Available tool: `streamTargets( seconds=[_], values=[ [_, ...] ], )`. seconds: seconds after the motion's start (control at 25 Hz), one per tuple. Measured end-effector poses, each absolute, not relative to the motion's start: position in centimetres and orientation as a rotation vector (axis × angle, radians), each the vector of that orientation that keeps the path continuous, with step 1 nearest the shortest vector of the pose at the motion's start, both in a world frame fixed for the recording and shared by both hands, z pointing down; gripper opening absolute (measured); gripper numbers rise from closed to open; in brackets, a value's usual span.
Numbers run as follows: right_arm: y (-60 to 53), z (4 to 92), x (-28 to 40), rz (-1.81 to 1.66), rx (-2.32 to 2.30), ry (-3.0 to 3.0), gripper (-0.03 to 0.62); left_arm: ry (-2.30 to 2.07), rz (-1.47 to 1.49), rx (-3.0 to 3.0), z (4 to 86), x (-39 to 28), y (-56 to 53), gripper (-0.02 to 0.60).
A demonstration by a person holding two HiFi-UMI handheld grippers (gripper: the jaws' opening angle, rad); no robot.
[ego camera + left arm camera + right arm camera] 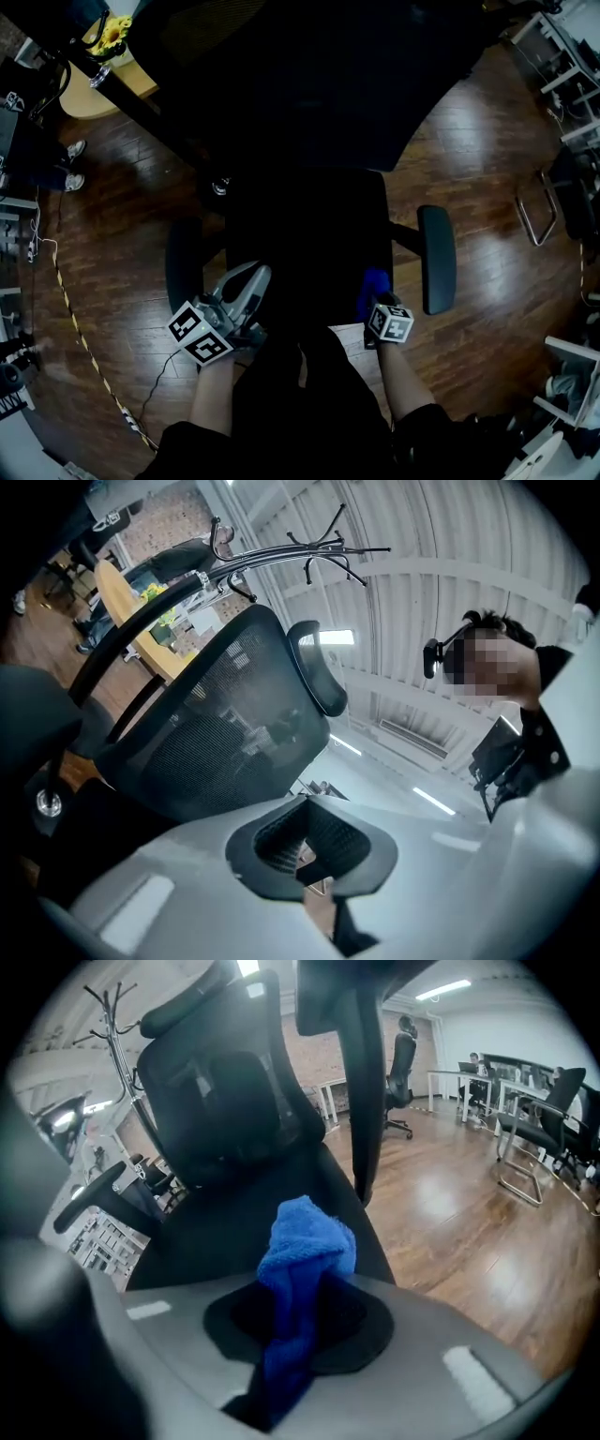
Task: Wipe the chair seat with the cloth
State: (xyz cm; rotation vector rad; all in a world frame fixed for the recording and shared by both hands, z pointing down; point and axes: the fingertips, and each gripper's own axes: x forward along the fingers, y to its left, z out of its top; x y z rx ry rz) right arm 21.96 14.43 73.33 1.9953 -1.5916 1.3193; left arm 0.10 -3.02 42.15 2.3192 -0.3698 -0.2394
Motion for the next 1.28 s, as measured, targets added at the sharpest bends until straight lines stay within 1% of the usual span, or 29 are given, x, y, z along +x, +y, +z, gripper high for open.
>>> streamTargets(
  seconds=[0.28,0.44,0.76,0.88,1.08,1.2,1.28],
  values=[
    [11.8,72.8,20.1,1.366,2.025,-1.627,0.067,-0.419,-0.267,2.298,43.1,-1.4,-3.9,-0.012],
    [2.0,70.2,17.1,1.292,2.036,-1.887,0.067,-0.448,-0.279,2.293,43.2,-2.7,-4.5,-0.012],
    [-17.5,65.6,7.1,1.186,1.722,-2.205,0.068,-0.501,-0.311,2.254,43.4,-5.0,-6.7,-0.012],
    [-21.9,66.3,3.0,1.197,1.61,-2.238,0.068,-0.524,-0.334,2.235,43.4,-6.2,-7.6,-0.012],
    [-25.8,69.9,-3.2,1.174,1.446,-2.234,0.067,-0.55,-0.355,2.203,43.6,-7.5,-8.8,-0.012],
    [-25.9,72.2,-4.7,1.172,1.405,-2.199,0.069,-0.55,-0.346,2.191,44.2,-7.7,-8.9,-0.012],
    [-26.2,72.2,-5.1,1.119,1.388,-2.235,0.069,-0.547,-0.336,2.188,44.9,-7.8,-9.1,-0.012]
  ],
)
